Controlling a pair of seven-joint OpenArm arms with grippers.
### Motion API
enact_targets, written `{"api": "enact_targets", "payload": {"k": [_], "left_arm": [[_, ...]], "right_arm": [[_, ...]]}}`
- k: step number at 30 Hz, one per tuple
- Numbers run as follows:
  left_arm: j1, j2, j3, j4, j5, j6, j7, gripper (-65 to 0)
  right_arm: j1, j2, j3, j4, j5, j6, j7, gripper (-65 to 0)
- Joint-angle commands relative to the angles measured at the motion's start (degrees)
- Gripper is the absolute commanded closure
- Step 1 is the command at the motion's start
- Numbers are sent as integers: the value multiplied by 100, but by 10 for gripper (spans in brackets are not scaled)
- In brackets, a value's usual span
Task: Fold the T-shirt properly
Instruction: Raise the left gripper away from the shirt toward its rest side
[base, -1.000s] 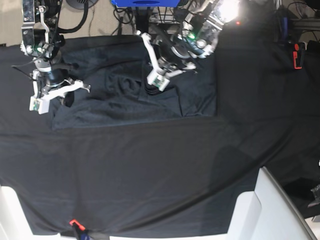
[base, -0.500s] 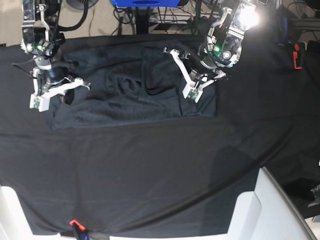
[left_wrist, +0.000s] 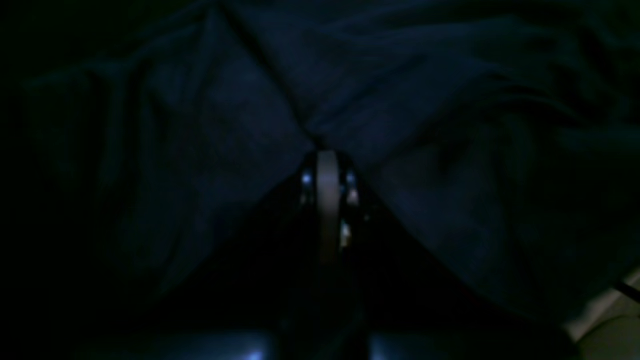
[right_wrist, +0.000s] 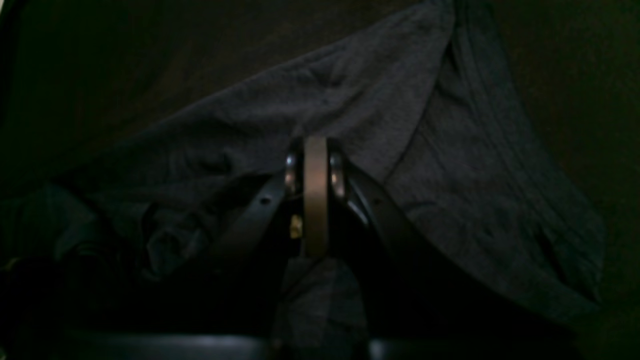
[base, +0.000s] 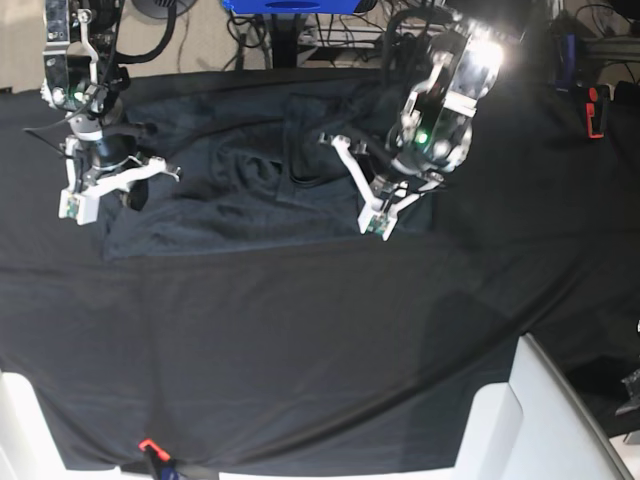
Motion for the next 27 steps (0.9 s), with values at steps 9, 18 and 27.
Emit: {"api": "enact_targets", "payload": {"k": [9, 18, 27], "left_arm": [[-622, 463, 10, -216, -62, -17, -396, 0], [-1264, 920, 10, -1033, -62, -17, -493, 0], [-1607, 1280, 10, -954, -62, -17, -704, 0]], "right_arm": [[90, 51, 24, 5, 15, 27, 118, 0], [204, 51, 24, -312, 15, 27, 127, 0], [178, 77, -46, -233, 15, 45, 109, -2]]}}
